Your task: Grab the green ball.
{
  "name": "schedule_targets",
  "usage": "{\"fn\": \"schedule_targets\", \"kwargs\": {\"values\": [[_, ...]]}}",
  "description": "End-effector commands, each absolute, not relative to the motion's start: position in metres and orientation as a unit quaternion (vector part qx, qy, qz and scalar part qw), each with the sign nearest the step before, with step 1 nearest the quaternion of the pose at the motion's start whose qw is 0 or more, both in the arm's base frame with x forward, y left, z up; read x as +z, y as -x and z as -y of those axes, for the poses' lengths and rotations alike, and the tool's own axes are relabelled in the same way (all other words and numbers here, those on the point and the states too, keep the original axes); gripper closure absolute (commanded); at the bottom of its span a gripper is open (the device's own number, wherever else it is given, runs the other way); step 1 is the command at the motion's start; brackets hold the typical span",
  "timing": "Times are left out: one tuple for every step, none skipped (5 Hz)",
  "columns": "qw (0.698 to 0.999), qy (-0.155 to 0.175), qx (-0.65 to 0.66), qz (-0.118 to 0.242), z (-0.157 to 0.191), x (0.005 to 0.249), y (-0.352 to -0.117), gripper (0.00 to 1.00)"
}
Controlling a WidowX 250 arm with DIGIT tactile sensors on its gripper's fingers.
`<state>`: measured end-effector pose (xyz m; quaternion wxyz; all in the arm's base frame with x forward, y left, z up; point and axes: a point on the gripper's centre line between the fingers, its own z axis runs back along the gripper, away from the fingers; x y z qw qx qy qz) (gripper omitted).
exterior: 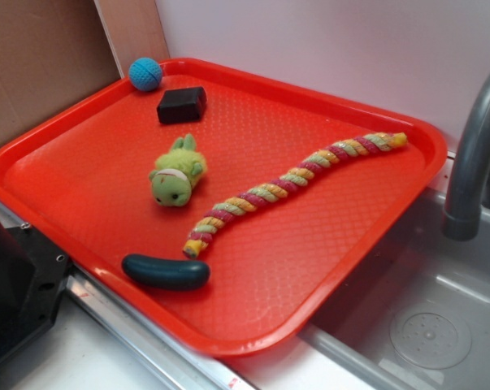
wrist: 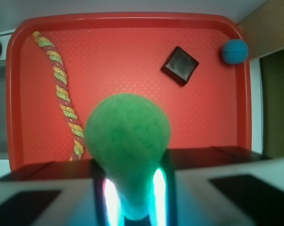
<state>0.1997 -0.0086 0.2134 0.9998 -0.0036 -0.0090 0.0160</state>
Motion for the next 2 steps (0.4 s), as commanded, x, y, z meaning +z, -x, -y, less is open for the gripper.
{"fn": "schedule_targets", "kwargs": {"values": [[0.999,-0.003,0.017,0.032,0.0104,0.2259,-0.1864,1.00],[0.999,0.001,0.017,0.034,0.0104,0.2241,-0.1847,1.00]]}}
